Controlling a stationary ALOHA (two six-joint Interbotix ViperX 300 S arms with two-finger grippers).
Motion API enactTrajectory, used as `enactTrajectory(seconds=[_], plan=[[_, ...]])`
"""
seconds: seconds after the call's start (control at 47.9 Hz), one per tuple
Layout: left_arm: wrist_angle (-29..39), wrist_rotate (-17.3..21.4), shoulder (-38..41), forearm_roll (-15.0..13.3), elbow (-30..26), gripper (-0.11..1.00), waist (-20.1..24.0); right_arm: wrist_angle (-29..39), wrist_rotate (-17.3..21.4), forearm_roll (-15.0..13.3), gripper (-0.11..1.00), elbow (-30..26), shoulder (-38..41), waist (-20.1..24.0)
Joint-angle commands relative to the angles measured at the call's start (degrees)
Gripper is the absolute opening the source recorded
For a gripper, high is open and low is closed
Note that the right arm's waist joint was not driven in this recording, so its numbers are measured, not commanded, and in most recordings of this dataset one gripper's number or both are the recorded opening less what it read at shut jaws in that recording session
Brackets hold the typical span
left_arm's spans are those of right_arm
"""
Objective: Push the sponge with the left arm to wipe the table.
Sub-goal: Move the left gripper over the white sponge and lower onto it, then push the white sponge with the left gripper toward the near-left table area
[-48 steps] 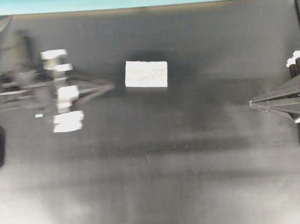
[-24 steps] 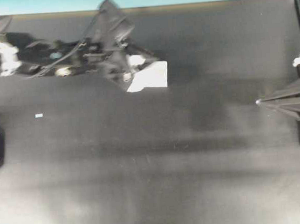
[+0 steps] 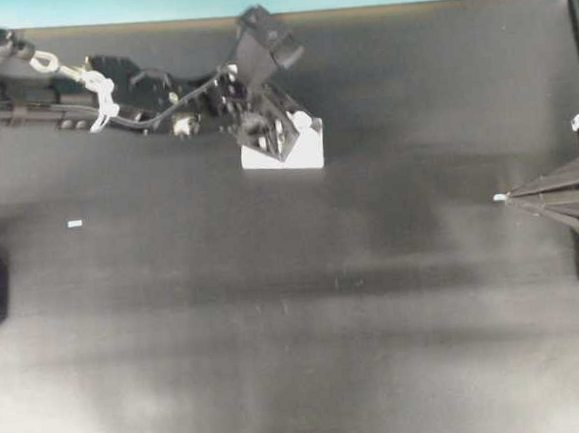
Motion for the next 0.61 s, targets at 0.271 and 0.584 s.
enactTrajectory(seconds=[0.271,0.584], plan=[[-0.26,-0.88,-2.02,0.26,2.81,0.64,-1.85,0.26,-0.35,0.0,-0.01,-0.09,0.18,0.0],[-0.79,-2.99,-6.59,0.26,8.96,0.64,-3.96,0.26,-0.35,0.09,-0.01,0.0,0.18,0.0]])
